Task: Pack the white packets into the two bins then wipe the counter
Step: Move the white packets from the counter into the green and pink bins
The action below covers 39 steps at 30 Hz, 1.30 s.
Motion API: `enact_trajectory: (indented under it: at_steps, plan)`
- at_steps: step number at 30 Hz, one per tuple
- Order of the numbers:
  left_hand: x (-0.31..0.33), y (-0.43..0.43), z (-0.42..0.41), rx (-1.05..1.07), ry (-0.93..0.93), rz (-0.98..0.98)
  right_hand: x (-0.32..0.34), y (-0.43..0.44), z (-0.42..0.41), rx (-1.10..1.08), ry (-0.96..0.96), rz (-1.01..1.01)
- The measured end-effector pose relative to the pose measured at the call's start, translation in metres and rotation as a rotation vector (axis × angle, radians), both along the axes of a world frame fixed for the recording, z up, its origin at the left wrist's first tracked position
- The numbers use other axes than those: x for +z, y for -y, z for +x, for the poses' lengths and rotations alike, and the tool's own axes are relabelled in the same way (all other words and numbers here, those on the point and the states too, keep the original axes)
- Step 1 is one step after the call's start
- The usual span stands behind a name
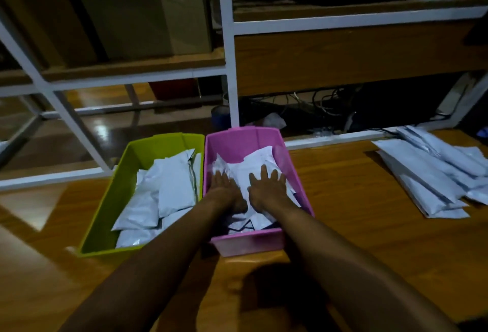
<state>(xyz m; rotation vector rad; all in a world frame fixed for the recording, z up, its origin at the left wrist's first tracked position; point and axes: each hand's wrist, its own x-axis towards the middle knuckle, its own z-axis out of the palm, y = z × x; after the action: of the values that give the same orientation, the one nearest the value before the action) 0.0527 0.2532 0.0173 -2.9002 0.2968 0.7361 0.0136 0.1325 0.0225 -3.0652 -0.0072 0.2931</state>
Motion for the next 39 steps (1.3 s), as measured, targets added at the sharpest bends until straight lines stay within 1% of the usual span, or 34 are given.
enact_trajectory:
  at_steps: [3, 6, 8, 10, 11, 12, 15, 17, 18, 20, 23, 25, 27, 30, 33, 35, 37, 39]
  plan:
    - [0.001, 0.003, -0.006, 0.020, -0.086, 0.043, -0.006, 0.005, 0.008, 0.011, -0.069, 0.013]
    - [0.013, 0.005, -0.001, -0.070, -0.123, 0.086, -0.007, 0.007, 0.011, 0.008, -0.092, 0.054]
    - [0.020, 0.004, 0.009, -0.166, -0.119, 0.060, 0.000, 0.010, 0.009, 0.006, -0.078, 0.117]
    - [0.027, 0.001, 0.015, -0.153, -0.100, 0.022, 0.013, 0.014, 0.005, -0.004, -0.020, 0.192]
    - [0.031, -0.001, 0.015, -0.101, -0.070, -0.028, 0.021, 0.017, 0.000, -0.008, 0.034, 0.238]
    - [0.038, -0.003, 0.011, -0.060, -0.013, -0.106, 0.031, 0.019, -0.006, -0.013, 0.092, 0.302]
    - [0.063, 0.001, -0.020, 0.052, 0.307, -0.541, 0.059, 0.031, -0.034, -0.049, 0.224, 0.514]
    - [0.077, 0.014, -0.047, 0.030, 0.494, -0.791, 0.073, 0.047, -0.059, -0.097, 0.333, 0.594]
    - [0.081, 0.024, -0.060, 0.008, 0.540, -0.884, 0.078, 0.058, -0.072, -0.121, 0.396, 0.613]
    - [0.085, 0.051, -0.081, 0.019, 0.537, -1.033, 0.081, 0.083, -0.094, -0.180, 0.480, 0.618]
    - [0.090, 0.102, -0.099, -0.015, 0.545, -1.166, 0.075, 0.133, -0.116, -0.277, 0.526, 0.634]
    - [0.088, 0.141, -0.101, -0.066, 0.558, -1.194, 0.068, 0.176, -0.123, -0.301, 0.566, 0.631]
    - [0.085, 0.187, -0.099, -0.082, 0.501, -1.202, 0.060, 0.224, -0.124, -0.333, 0.593, 0.626]
    - [0.076, 0.262, -0.088, -0.126, 0.429, -1.149, 0.050, 0.304, -0.116, -0.390, 0.617, 0.593]
    - [0.060, 0.339, -0.068, -0.109, 0.402, -1.141, 0.044, 0.383, -0.099, -0.458, 0.606, 0.573]
    - [0.050, 0.394, -0.054, -0.096, 0.407, -1.162, 0.038, 0.443, -0.083, -0.466, 0.601, 0.544]
    - [0.041, 0.444, -0.039, -0.041, 0.378, -1.152, 0.032, 0.494, -0.063, -0.464, 0.584, 0.513]
    - [0.022, 0.489, -0.023, -0.014, 0.369, -1.048, 0.024, 0.535, -0.040, -0.495, 0.519, 0.483]
